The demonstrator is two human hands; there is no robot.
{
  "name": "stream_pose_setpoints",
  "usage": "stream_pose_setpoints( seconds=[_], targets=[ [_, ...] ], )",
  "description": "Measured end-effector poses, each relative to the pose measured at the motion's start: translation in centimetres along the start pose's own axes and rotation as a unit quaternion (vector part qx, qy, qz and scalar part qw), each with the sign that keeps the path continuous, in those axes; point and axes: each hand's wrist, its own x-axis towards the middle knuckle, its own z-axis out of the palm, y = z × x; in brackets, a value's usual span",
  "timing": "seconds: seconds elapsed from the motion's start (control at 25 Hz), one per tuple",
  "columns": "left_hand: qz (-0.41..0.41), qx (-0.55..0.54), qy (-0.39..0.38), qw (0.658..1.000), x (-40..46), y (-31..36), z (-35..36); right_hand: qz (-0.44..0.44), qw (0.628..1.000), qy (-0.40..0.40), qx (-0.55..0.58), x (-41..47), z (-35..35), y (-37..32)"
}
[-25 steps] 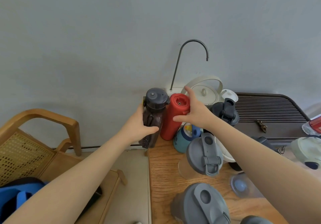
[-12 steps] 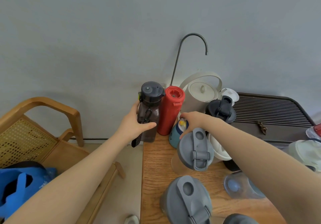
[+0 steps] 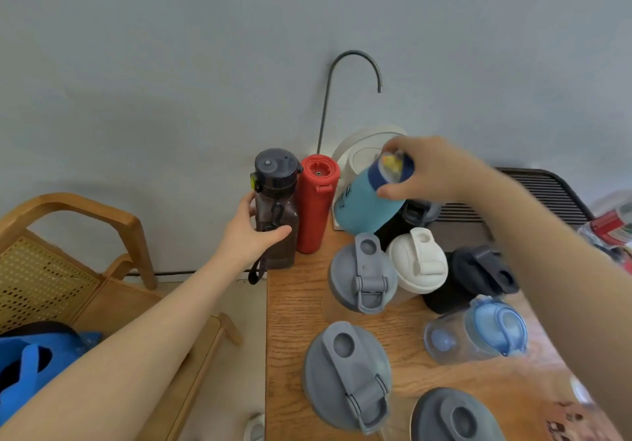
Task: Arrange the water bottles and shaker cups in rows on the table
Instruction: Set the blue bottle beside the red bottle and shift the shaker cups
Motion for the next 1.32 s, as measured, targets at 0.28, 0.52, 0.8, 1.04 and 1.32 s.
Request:
stream_pose_setpoints(
  seconds=[0.28,0.52,0.8,1.04,1.32],
  targets=[
    [0.006,-0.046,0.039,0.998,-1.1,0.7,2.3,-0.023,0.993,0.112,0.006,-9.7,-6.4,0.6],
    [-0.035,-0.039,0.043,0.998,-1.8,0.6,2.0,-0.072,0.996,-0.036,-0.035,-13.7,-3.8,2.0],
    [0.166,0.085,0.182,0.966,-8.5,3.0,3.6,-0.177,0.934,-0.192,-0.244,-12.9,6.4,5.1],
    [0.237,0.123,0.129,0.955,-13.3,4.5,4.4,-0.249,0.891,-0.252,-0.285,-12.8,11.9,6.5],
    [0.188,0.19,-0.028,0.963,-13.3,7.3,5.0,-0.266,0.912,-0.246,-0.191,-12.8,9.4,6.7]
  ],
)
